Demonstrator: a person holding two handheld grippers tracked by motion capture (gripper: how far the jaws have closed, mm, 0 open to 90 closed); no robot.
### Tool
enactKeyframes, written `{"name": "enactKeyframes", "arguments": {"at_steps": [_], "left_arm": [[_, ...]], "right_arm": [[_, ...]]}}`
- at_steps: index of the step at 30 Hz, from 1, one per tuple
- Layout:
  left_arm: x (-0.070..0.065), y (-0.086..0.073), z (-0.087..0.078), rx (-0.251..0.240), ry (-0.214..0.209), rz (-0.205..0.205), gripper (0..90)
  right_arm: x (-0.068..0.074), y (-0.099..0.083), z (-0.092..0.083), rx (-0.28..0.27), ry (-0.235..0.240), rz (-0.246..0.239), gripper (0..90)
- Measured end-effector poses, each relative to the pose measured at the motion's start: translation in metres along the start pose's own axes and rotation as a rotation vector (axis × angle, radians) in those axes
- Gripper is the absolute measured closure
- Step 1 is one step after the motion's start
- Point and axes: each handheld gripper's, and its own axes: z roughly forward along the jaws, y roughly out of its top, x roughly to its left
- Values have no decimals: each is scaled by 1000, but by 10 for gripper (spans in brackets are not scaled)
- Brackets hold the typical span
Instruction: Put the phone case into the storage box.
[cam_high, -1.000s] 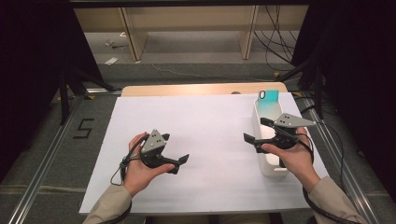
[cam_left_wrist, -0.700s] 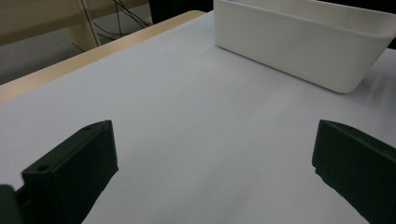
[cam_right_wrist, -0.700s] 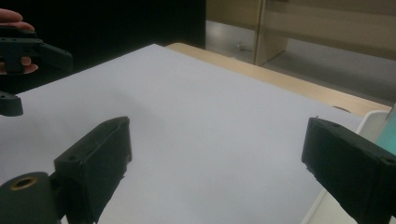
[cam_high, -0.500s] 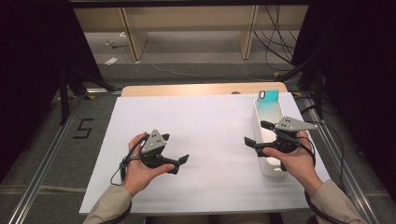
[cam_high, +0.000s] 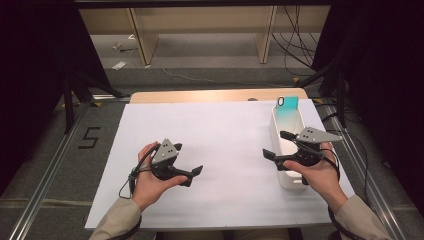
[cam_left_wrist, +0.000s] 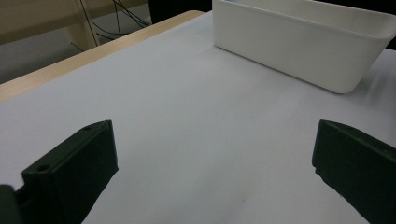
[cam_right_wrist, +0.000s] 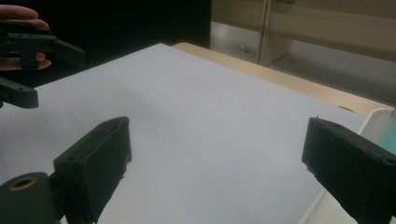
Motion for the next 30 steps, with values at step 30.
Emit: {"name": "enactKeyframes", "arguments": {"at_steps": [30], "left_arm": [[1, 1, -1, -1, 4, 4, 0]], "right_arm": [[3, -6, -7, -14, 17, -8, 91]]}}
